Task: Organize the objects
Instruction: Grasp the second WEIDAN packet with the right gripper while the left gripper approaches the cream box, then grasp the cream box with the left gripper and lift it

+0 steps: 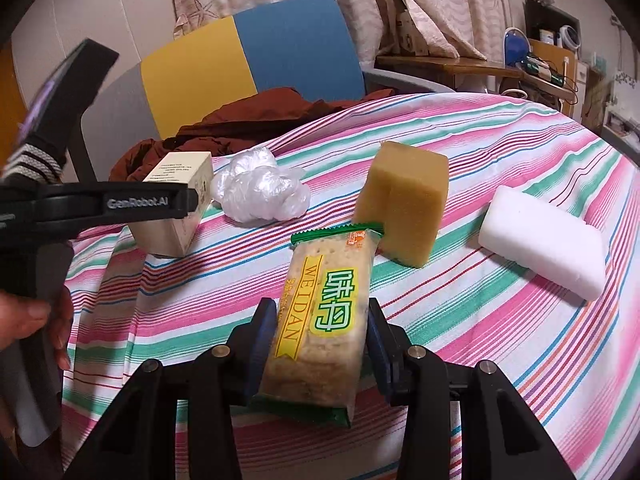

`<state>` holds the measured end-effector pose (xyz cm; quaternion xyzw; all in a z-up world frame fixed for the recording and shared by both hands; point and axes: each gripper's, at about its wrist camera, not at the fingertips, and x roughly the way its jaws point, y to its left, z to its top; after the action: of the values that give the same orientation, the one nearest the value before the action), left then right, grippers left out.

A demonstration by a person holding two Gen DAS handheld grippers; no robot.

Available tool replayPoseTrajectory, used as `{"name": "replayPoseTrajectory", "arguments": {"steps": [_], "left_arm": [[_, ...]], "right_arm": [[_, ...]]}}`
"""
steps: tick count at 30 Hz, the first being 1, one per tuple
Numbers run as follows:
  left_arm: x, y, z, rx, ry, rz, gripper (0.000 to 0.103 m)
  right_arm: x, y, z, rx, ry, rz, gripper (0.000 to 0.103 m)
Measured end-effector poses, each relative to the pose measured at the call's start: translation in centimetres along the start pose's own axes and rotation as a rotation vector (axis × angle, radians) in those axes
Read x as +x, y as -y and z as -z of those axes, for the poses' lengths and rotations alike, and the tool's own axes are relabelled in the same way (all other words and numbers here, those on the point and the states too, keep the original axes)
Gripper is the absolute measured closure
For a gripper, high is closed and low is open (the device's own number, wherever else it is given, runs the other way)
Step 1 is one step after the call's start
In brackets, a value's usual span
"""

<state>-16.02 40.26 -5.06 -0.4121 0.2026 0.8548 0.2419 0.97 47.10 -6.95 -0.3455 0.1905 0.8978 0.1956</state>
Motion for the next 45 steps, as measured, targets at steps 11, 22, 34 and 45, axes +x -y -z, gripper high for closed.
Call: {"name": "replayPoseTrajectory", "arguments": {"steps": [11, 22, 34, 45], "left_arm": [[-2.2, -0.6, 2.5, -0.085, 0.070, 0.025, 0.053], [-6.5, -0.2, 6.4, -0.160, 0.136, 0.149, 0.053], [-10.5, -2.6, 10.1, -0.262, 0.163, 0.258, 0.053], [-15.0, -5.8, 13.5, -0.291, 0.225, 0.289, 0.053]], "right_arm": [[0.0, 0.0, 0.1, -0.005, 0.015, 0.003, 0.059], [-0.5, 0.2, 0.1, 0.003, 0.042, 0.006, 0.062], [-2.1, 0.0, 0.0, 0.000, 0.119, 0.012, 0.062], [-5.0, -1.8, 1.7, -0.043, 0.109, -0.029, 0.062]]}}
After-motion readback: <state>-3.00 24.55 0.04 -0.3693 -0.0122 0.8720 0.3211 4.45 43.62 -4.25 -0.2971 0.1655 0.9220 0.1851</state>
